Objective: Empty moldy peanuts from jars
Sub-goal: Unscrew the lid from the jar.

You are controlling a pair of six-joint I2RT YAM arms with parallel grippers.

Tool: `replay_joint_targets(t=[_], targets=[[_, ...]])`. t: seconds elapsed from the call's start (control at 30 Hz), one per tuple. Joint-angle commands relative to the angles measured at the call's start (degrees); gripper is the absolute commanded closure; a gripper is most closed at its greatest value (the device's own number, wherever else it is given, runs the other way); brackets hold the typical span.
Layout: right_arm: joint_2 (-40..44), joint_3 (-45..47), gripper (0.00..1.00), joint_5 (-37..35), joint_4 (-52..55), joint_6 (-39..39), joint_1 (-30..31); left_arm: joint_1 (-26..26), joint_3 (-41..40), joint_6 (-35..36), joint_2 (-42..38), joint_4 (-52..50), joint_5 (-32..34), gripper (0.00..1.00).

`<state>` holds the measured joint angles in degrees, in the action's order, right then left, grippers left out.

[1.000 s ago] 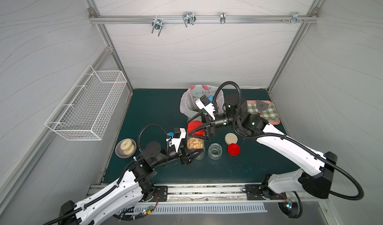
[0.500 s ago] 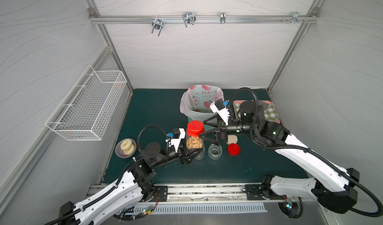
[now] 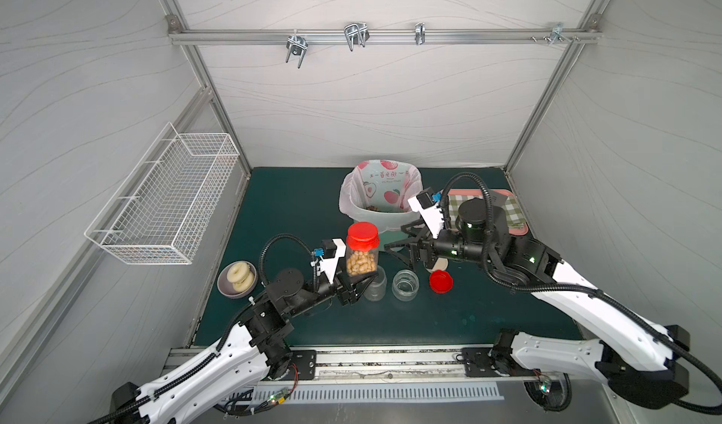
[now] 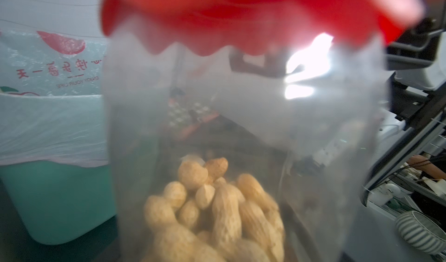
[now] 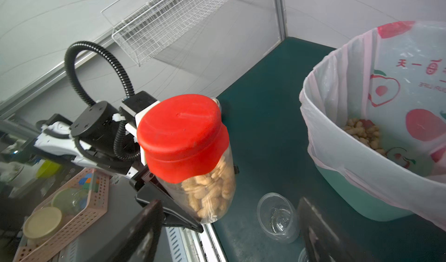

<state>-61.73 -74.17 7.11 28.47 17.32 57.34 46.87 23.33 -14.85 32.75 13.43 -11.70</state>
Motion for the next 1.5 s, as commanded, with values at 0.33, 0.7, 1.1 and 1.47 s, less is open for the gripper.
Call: replay_joint_targets(t=[0.33,0.7,1.1,1.47], targets=[[-10.46,-15.01,0.14,-23.41,8.34,3.13,7.32,-0.01,0.55,2.43,1.42,0.43,10.73,0.72],[-20.77,-25.17,0.15,-26.20,9.71,2.82,10.20,0.04,-0.22,2.46,1.43,0.57,13.91,0.72],[-25.10,-26.16,0.16,-25.92,5.90,3.33,11.95,-0.02,-1.08,2.46,-1.11,0.42,14.17,0.72],[-29.61,-28.67,0.17,-25.21,4.24,2.90,13.40,0.04,-1.09,2.37,-1.34,0.43,13.64,0.72]])
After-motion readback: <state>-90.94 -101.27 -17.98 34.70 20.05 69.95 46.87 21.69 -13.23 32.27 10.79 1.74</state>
